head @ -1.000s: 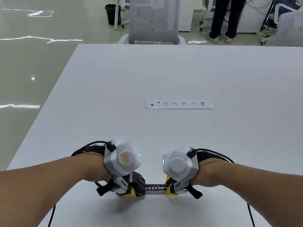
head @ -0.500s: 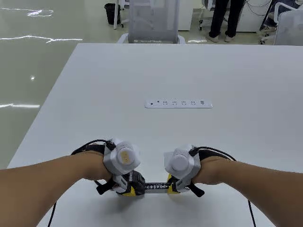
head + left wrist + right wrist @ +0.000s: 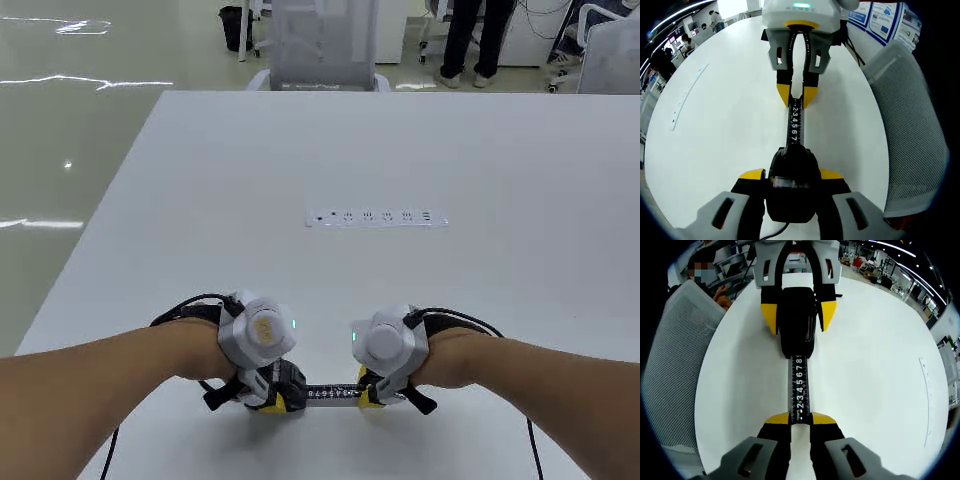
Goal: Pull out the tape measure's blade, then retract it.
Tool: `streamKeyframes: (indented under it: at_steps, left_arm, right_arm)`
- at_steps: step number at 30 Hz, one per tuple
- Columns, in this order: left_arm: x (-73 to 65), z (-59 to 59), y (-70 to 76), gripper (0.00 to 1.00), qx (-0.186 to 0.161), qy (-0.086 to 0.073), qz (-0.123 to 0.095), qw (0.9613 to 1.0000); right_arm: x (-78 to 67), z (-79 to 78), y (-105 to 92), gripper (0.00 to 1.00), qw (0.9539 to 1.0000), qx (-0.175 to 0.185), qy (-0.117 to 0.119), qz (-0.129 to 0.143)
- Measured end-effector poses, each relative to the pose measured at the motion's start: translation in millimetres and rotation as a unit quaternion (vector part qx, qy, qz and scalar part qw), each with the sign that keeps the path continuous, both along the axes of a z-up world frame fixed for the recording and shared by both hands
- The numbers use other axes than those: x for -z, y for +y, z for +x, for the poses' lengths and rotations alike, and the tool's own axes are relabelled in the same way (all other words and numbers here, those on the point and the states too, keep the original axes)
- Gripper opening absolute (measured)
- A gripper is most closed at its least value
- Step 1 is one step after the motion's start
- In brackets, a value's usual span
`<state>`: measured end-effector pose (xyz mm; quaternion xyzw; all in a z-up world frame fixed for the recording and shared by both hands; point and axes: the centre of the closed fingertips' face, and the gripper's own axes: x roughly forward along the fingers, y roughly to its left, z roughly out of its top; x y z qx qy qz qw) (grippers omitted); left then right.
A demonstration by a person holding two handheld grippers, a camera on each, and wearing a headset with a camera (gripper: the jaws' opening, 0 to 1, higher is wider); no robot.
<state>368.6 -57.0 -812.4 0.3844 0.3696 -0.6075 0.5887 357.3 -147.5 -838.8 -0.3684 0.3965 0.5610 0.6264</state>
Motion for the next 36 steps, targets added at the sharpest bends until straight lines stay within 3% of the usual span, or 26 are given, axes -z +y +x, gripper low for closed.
streamKeyframes:
  at_steps: [36]
  left_arm:
    - [-0.4,0.0,0.8,0.35,-0.006,0.003,-0.003,1.0]
  right_arm:
    - [-0.9,0.3,-17.7,0.12,0.9999,0.011,0.0,-0.008]
